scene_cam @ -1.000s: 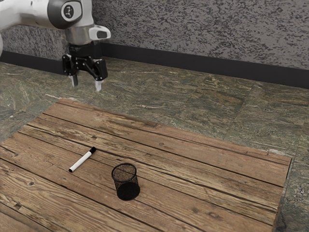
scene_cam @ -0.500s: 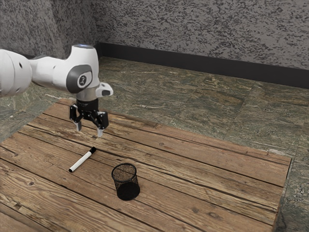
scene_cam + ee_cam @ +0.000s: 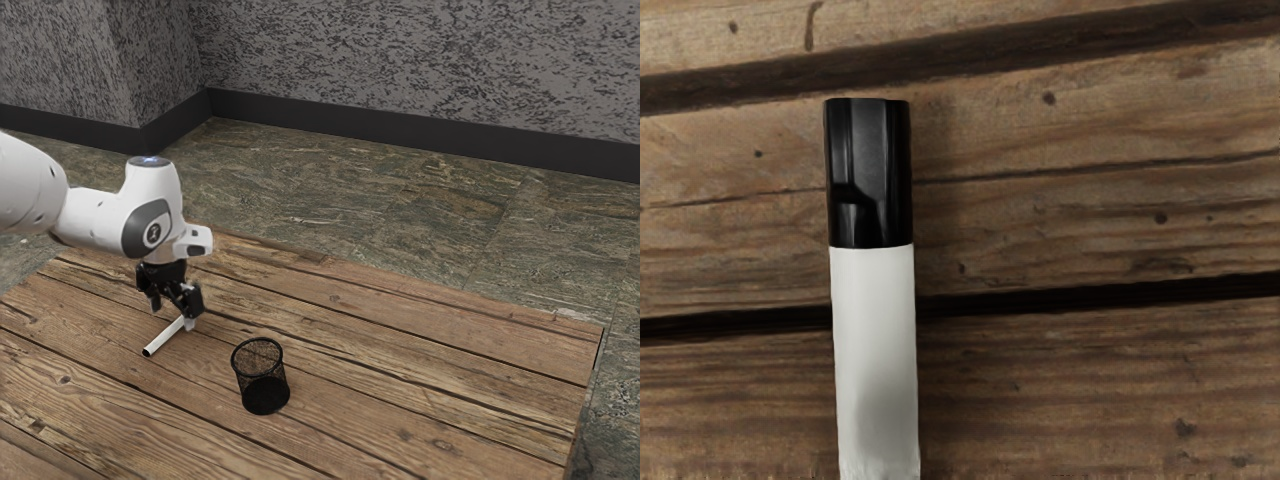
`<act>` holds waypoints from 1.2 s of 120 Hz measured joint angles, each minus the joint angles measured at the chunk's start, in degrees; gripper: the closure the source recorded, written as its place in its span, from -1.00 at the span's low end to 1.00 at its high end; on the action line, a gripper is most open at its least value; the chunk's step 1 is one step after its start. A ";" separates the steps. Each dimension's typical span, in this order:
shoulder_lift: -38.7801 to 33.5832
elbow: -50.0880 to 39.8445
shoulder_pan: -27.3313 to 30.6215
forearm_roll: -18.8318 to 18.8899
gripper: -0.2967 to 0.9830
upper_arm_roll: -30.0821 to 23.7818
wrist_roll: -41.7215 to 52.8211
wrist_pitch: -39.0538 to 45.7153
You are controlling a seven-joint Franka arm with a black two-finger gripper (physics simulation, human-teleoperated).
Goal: Put the marker into the pen holder.
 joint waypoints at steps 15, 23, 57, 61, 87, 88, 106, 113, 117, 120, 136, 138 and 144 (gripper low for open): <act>-0.21 -1.69 -0.01 -0.61 -0.52 0.11 2.67 1.39; 0.01 -1.58 -0.01 -0.73 -0.45 0.08 3.87 1.85; 4.74 3.98 0.14 -1.82 -0.15 0.24 7.72 2.20; 5.48 4.66 0.16 -2.25 -0.14 0.35 8.07 2.05; 6.49 5.26 0.17 -3.96 -0.04 1.06 9.92 1.51; 6.50 5.26 0.17 -3.98 -0.03 1.07 9.98 1.50; 6.50 5.21 0.16 -4.21 0.10 1.11 10.91 1.42; 6.48 5.14 0.16 -4.24 0.14 1.14 11.22 1.40; 6.47 5.11 0.17 -4.25 0.17 1.14 11.38 1.41; 6.47 5.10 0.16 -4.25 0.18 1.15 11.51 1.42; 6.69 5.11 0.16 -4.26 0.25 1.17 12.08 1.56; 6.79 5.13 0.16 -4.26 0.25 1.17 12.15 1.59; 7.02 5.21 0.16 -4.26 0.26 1.17 12.33 1.65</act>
